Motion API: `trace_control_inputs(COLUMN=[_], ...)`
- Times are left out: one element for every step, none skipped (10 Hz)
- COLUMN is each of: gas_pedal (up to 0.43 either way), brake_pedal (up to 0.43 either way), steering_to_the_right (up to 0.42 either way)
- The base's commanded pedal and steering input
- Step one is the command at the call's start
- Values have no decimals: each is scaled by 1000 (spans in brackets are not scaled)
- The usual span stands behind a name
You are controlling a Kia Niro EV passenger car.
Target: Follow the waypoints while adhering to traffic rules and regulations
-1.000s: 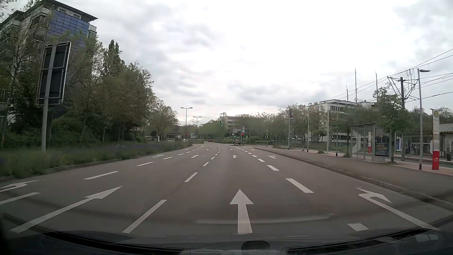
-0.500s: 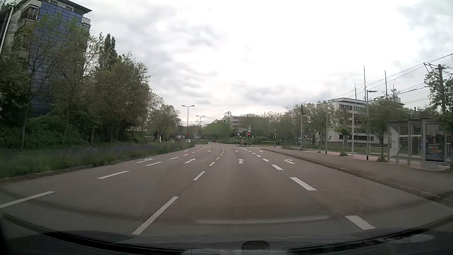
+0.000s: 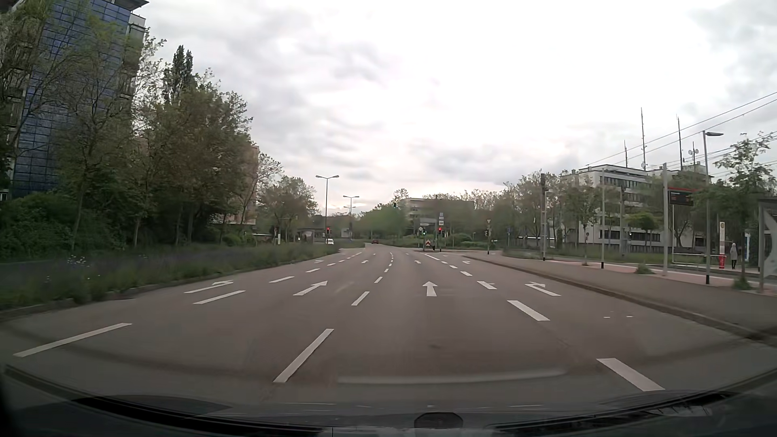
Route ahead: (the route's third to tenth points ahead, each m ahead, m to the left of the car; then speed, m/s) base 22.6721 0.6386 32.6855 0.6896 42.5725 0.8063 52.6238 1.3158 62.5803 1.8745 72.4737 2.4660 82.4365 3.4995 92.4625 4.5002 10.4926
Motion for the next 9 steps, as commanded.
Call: trace_control_inputs(gas_pedal=[0, 0, 0, 0, 0, 47, 59, 67, 98], brake_pedal=[0, 0, 0, 0, 0, 0, 0, 0, 0], steering_to_the_right=[-18, -18, -18, -18, -18, -18, -17, -15, -13])
